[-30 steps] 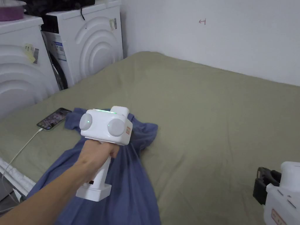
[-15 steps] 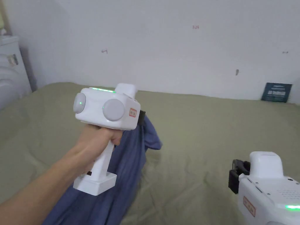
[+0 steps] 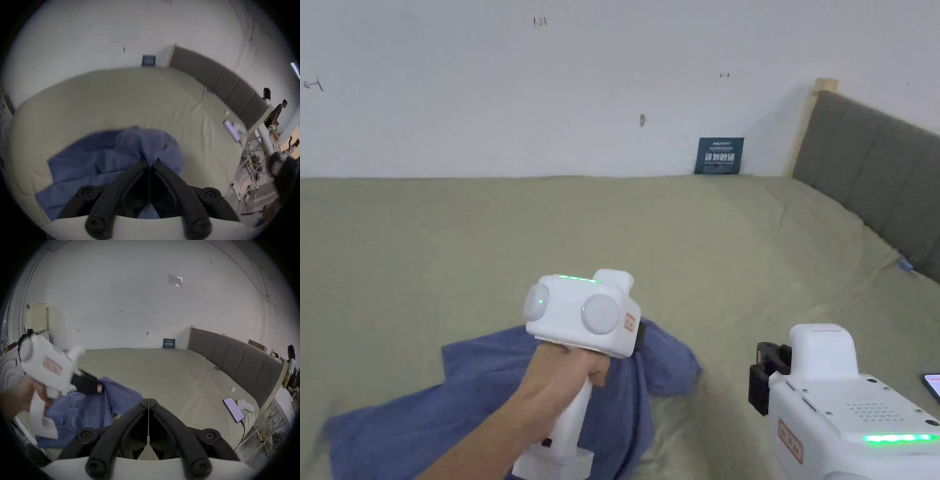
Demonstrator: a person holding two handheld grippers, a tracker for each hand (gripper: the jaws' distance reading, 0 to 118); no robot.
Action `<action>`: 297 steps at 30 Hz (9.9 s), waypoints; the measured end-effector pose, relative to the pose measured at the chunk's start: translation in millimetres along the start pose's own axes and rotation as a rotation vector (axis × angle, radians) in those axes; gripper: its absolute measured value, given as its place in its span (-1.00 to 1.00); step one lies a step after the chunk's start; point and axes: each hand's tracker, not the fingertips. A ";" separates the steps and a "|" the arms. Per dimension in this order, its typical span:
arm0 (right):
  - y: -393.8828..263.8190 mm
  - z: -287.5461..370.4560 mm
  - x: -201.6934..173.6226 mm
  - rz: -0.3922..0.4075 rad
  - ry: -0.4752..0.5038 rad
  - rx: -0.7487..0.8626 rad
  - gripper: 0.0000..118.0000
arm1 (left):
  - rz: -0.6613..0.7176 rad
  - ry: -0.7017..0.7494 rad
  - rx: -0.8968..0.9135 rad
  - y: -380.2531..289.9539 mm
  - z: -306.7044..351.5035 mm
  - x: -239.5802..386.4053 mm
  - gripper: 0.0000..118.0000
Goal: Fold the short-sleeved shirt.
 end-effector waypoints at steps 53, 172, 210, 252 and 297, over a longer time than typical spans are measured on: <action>-18.7 -24.5 -83.0 0.082 0.140 0.031 -0.97 | 0.313 0.372 0.023 -147.7 117.2 -283.5 0.29; -20.7 -64.8 41.7 -0.064 0.111 -0.245 -0.95 | 0.316 0.592 0.258 -203.3 245.5 -238.8 -1.00; -82.2 28.8 -82.8 0.052 0.309 -0.243 -1.00 | 0.435 0.474 0.147 -308.3 259.3 -248.7 -1.00; -1.3 -227.2 -44.7 0.149 0.237 -0.417 -1.00 | 0.334 0.399 -0.025 -270.8 179.6 -263.9 -0.95; 238.4 42.5 43.0 0.155 0.104 0.142 -1.00 | 0.178 0.484 0.363 -62.8 342.3 -198.1 -0.95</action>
